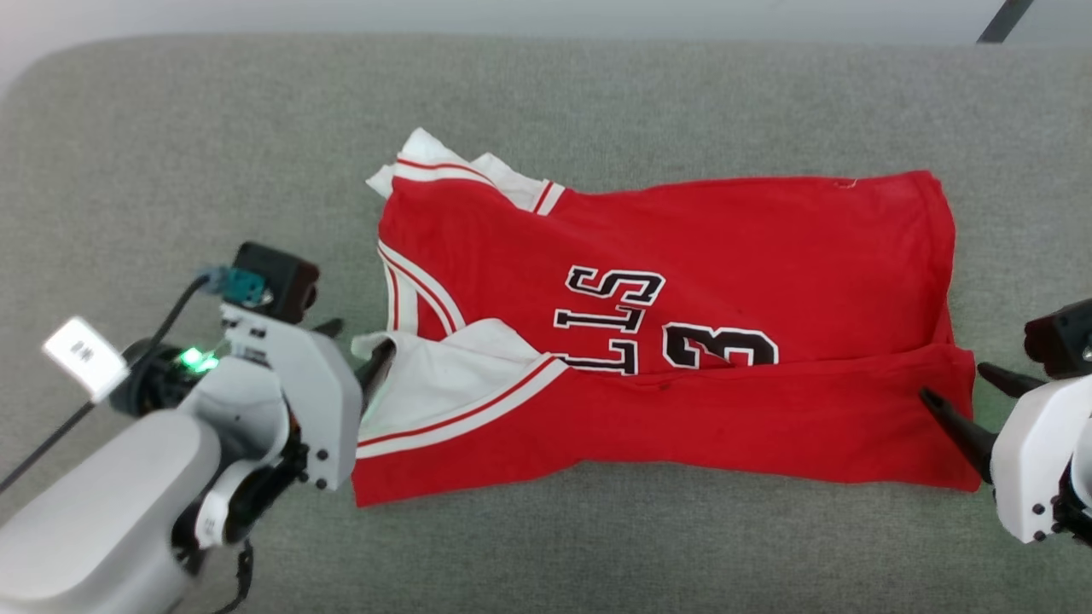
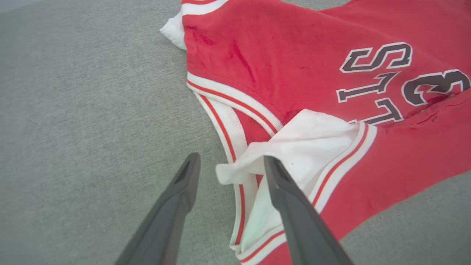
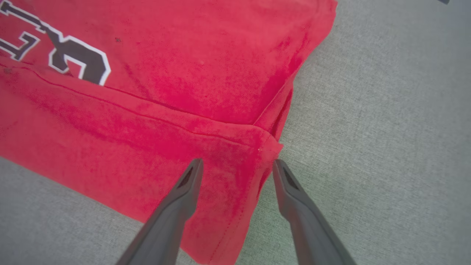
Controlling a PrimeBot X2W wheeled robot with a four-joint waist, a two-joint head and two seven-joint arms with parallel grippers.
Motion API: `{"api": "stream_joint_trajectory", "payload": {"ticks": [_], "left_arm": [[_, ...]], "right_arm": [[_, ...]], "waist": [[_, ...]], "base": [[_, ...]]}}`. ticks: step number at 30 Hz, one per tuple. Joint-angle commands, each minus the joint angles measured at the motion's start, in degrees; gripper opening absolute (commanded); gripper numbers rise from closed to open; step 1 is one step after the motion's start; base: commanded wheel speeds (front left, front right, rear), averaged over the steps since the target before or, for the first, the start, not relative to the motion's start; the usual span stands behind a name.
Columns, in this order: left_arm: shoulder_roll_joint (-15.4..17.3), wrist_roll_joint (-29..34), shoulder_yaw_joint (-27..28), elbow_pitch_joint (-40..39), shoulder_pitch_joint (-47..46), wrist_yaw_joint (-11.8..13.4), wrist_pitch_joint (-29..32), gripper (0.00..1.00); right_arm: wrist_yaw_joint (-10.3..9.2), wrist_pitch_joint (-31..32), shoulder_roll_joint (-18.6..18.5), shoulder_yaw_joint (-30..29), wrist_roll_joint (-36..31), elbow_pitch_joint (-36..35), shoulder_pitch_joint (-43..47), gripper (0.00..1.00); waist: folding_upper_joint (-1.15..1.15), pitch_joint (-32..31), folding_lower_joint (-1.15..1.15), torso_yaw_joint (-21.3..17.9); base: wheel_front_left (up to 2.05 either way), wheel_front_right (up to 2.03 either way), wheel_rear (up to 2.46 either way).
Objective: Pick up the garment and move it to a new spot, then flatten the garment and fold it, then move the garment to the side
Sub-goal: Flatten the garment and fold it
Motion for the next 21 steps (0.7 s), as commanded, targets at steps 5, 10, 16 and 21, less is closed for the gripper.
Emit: {"api": "stream_joint_trajectory", "payload": {"ticks": [5, 10, 16, 21], "left_arm": [[3.0, 0.4, 1.3, -4.5, 4.0, 2.5, -2.7, 1.00], [4.5, 0.1, 2.2, -8.5, 6.9, 4.8, -4.6, 1.00], [6.1, -1.1, 3.7, -14.2, 13.0, 8.9, -8.1, 1.00], [7.4, -3.2, 4.1, -16.4, 18.0, 10.8, -9.4, 1.00]], "right_arm": [[-0.06, -2.0, 0.8, -2.6, -1.3, -2.9, 3.0, 1.00], [-0.06, -5.2, 1.5, -5.0, -2.9, -5.8, 5.5, 1.00], [-0.06, -10.9, 4.5, -8.5, -5.7, -9.9, 10.4, 1.00], [-0.06, -11.8, 7.7, -11.4, -6.8, -12.7, 15.1, 1.00]], "waist": [[0.00, -3.5, 0.00, 0.1], [0.00, -4.9, 0.00, 0.0], [0.00, -6.2, 0.00, -0.8], [0.00, -6.0, 0.00, -2.2]], "base": [[0.00, 0.00, 0.00], [0.00, 0.00, 0.00], [0.00, 0.00, 0.00], [0.00, 0.00, 0.00]]}}
